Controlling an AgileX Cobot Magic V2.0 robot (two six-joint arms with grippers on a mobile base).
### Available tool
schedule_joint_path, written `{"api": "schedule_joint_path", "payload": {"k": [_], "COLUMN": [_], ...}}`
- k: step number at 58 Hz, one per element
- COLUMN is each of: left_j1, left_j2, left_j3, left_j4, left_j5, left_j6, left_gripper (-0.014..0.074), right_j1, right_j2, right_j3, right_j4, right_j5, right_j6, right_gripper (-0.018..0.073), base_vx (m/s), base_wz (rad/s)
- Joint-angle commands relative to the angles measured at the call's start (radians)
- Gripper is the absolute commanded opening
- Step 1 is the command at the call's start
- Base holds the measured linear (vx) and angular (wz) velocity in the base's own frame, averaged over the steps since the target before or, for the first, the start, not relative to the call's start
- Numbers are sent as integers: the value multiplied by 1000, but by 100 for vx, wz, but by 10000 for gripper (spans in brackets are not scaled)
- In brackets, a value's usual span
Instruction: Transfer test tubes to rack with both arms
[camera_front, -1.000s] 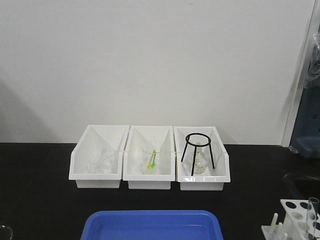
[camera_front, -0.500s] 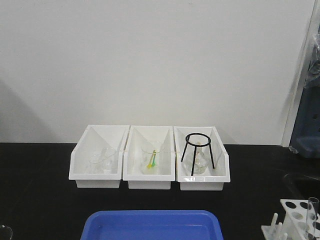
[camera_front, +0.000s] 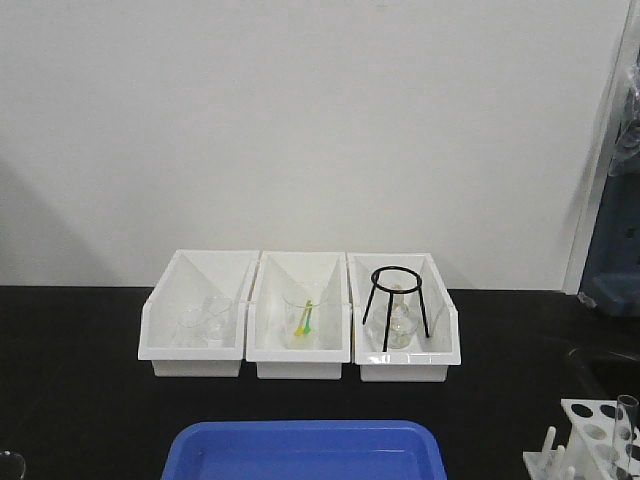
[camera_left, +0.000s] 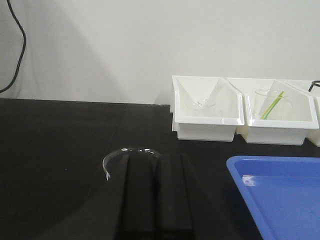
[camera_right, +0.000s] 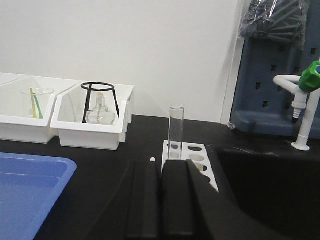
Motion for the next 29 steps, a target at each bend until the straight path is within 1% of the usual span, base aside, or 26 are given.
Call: {"api": "schedule_joint_path", "payload": {"k": [1,29], "left_j1": [0,0], "left_j2": [-10,-10], "left_j3": [-27,-27], "left_j4": [-8,-8], "left_j5": [-83,-83], "left_j6": [2,2], "left_gripper": [-4,-4], "right_j1": [-2,-2], "right_j2": [-12,-12], "right_j3": [13,13], "right_j4": [-7,-7], "right_j5": [-89,-77], "right_j6": [0,0], "right_gripper": [-12,-12], "base_vx": [0,0], "base_wz": [1,0]}}
